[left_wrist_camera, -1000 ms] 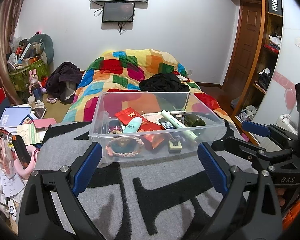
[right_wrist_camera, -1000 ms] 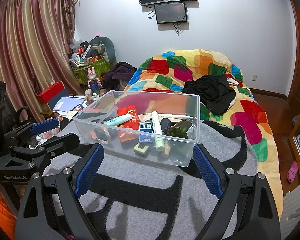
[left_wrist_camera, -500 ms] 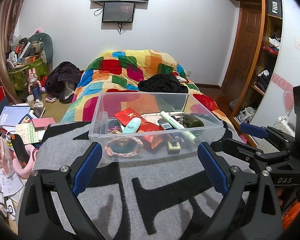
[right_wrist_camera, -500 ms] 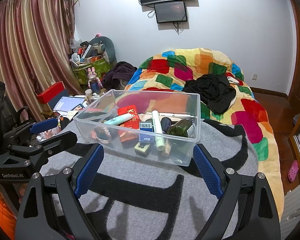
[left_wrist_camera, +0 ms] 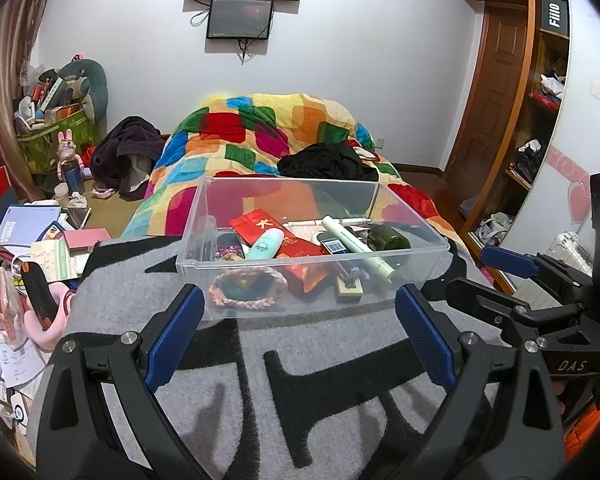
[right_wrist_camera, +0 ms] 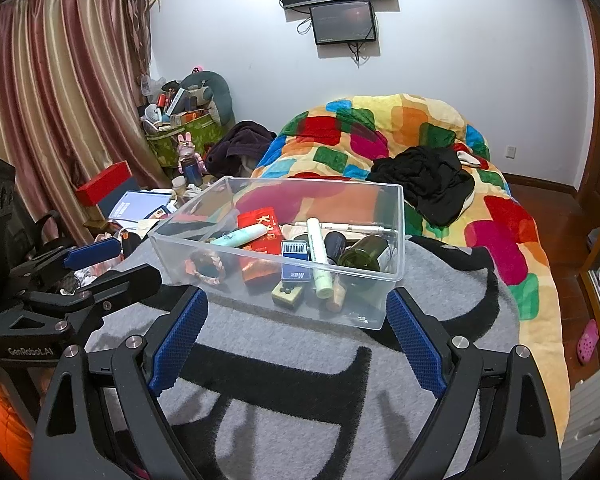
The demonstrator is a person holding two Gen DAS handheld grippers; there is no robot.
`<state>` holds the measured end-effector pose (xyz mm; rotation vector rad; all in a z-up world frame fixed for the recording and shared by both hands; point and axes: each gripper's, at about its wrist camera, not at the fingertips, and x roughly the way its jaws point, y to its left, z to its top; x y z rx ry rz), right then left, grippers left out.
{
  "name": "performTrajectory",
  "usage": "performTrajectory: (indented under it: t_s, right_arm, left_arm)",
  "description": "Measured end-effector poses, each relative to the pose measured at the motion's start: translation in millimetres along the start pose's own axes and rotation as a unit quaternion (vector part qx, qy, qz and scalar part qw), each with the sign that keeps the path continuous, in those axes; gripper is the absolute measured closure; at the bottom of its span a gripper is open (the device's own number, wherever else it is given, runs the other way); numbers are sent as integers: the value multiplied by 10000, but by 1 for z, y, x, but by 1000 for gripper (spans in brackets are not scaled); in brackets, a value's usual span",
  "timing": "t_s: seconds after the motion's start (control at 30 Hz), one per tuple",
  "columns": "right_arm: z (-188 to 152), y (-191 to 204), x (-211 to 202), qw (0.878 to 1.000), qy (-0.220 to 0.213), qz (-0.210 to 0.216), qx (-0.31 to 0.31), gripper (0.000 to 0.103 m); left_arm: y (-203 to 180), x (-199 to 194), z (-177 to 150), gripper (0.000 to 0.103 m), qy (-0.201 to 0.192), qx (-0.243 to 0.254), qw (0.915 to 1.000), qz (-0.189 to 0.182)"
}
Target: Organize objects
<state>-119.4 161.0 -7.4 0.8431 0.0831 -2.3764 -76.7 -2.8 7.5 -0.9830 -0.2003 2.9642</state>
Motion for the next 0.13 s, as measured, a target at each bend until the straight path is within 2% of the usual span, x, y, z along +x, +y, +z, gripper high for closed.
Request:
performTrajectory:
  t_s: [0.13]
  right_arm:
    - [-1,2,0,10000,7,12,17,14]
  left_arm:
    - [0,-2,0,6,-21,37,10000,-64]
